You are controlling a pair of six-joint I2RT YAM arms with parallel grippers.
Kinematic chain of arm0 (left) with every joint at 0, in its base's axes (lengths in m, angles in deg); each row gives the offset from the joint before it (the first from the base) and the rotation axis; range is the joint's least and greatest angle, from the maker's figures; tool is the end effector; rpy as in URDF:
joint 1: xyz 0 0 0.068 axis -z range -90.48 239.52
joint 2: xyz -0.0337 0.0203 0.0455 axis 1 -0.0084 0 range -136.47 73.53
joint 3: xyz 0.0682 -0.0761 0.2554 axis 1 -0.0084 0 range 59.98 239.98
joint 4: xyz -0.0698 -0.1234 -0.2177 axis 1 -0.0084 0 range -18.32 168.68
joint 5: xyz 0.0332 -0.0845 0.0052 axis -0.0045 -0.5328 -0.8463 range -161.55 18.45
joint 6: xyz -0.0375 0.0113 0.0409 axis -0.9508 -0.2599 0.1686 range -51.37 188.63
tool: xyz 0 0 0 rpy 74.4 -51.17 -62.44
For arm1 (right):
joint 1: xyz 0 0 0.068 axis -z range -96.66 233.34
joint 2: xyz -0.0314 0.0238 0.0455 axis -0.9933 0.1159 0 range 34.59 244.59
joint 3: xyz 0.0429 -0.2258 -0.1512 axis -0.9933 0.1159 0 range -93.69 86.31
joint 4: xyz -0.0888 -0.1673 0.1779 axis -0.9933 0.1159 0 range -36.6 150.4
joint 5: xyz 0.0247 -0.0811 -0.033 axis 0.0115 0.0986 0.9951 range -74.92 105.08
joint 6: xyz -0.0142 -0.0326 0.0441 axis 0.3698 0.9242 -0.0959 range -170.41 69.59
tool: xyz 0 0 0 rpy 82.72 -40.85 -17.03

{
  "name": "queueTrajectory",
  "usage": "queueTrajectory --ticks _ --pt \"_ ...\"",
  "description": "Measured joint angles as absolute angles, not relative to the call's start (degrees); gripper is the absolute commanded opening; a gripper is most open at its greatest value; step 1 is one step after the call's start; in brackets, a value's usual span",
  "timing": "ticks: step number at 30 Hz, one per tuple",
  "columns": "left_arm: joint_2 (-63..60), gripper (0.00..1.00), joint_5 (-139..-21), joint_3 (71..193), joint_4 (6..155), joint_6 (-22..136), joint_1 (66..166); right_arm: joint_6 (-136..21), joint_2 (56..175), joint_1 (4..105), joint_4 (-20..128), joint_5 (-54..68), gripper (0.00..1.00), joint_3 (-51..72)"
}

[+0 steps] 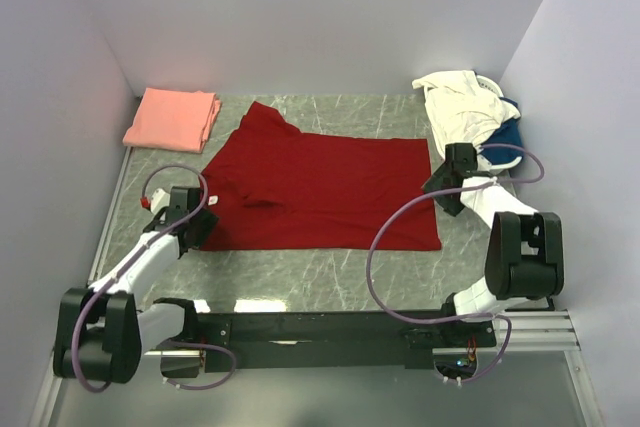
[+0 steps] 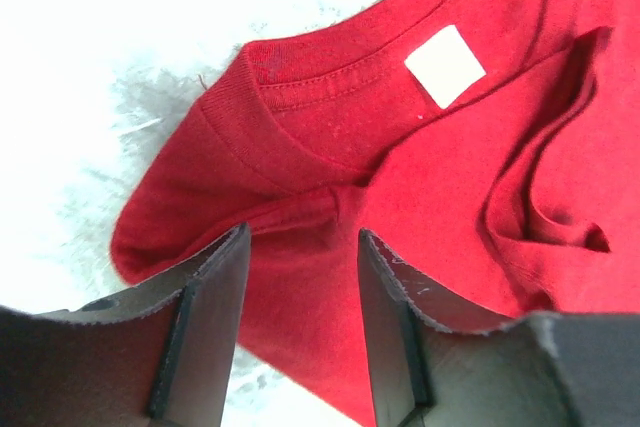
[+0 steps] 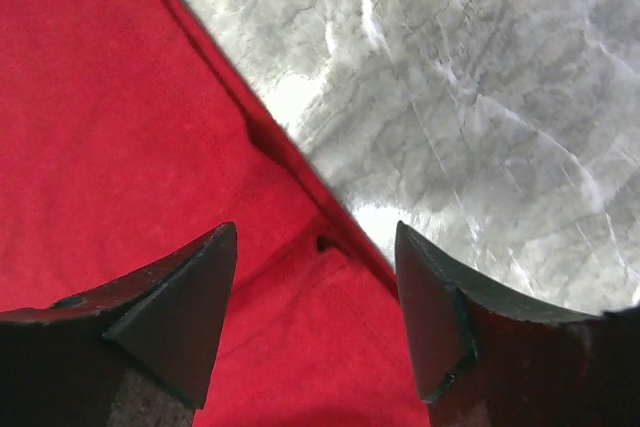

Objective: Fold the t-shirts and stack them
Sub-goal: Fold the tshirt

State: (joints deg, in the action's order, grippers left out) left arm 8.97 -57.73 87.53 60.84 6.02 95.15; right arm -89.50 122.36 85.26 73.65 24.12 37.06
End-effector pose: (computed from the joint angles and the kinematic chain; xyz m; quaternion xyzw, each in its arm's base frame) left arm 0.2006 -0.0103 0.1635 -0.4834 0.8145 -0.0732 0.3125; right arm 0.2957 -0.0160 0.1784 0.3562 0.8918 0.0136 0.2785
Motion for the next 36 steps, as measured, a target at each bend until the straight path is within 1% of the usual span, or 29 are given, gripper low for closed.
queueTrajectory --ticks 4,7,10,11,14,15,18,19,20,23,29,36 --pt "13.6 0.56 -57.7 88.8 58.4 6.8 95.0 -89.1 117.7 84.2 74.2 22.9 0.73 37.4" --pt "15.6 0.55 -58.3 91.3 58.8 7.6 95.0 -88.9 113.5 79.3 73.9 22.5 0.73 37.7" --pt "13.7 0.46 -59.8 93.9 61.1 7.8 95.1 -89.1 112.8 71.5 72.7 21.4 0.73 37.7" --pt "11.6 0.41 -60.2 94.9 62.1 7.9 95.3 -89.3 113.4 69.1 72.3 21.0 0.73 37.7" --pt "5.4 0.31 -61.3 96.2 64.9 7.9 96.8 -89.9 115.9 64.2 71.4 19.7 0.73 37.7" --pt "3.4 0.23 -61.4 96.3 65.7 7.9 97.4 -90.0 116.8 63.2 71.0 19.4 0.73 37.8" --pt "-1.5 0.12 -62.1 96.1 67.0 7.6 99.1 -90.4 118.9 61.9 69.5 18.6 0.73 38.7" --pt "-2.5 0.1 -62.3 95.8 67.5 7.5 99.4 -90.6 119.3 61.7 69.1 18.5 0.73 39.2" --pt "-3.4 0.06 -62.4 95.3 68.2 7.2 99.7 -90.9 119.7 61.7 68.6 18.4 0.73 40.0" --pt "-4.7 0.01 -62.3 93.1 69.0 6.3 99.7 -91.4 120.3 61.7 67.6 18.5 0.73 42.3" --pt "-2.3 0.01 -60.8 90.3 70.2 4.1 99.8 -93.0 119.0 61.7 63.5 18.4 0.73 46.1" --pt "8.6 0.01 -57.1 85.7 61.5 2.7 99.6 -94.8 112.3 61.7 59.5 17.3 0.73 53.4"
